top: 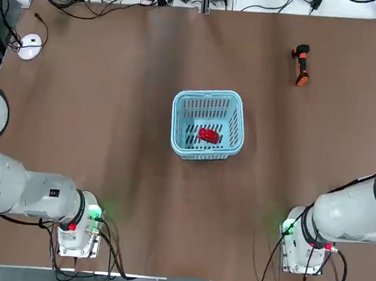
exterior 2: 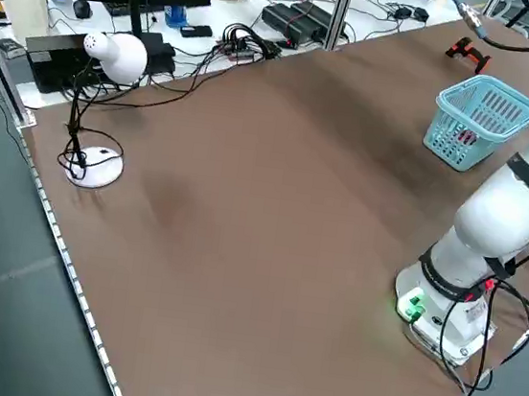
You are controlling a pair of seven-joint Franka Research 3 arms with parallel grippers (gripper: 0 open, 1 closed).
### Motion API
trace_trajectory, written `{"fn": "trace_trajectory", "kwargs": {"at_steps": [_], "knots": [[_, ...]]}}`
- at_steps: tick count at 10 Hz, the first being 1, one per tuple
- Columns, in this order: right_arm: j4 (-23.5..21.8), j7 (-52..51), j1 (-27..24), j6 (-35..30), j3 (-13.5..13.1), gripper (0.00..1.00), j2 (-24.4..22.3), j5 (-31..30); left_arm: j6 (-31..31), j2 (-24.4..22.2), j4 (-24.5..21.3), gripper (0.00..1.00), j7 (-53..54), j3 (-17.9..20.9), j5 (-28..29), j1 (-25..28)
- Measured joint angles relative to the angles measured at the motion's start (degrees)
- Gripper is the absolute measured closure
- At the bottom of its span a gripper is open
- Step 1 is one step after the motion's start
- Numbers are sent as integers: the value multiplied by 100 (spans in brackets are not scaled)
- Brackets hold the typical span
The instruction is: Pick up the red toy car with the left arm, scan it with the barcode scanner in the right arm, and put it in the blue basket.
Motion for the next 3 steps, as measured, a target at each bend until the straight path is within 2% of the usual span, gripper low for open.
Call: {"fn": "trace_trajectory", "kwargs": {"at_steps": [3], "knots": [[-17,0,12,-67,0,0,1,0,0,0,4,1,0,0,0,6]]}}
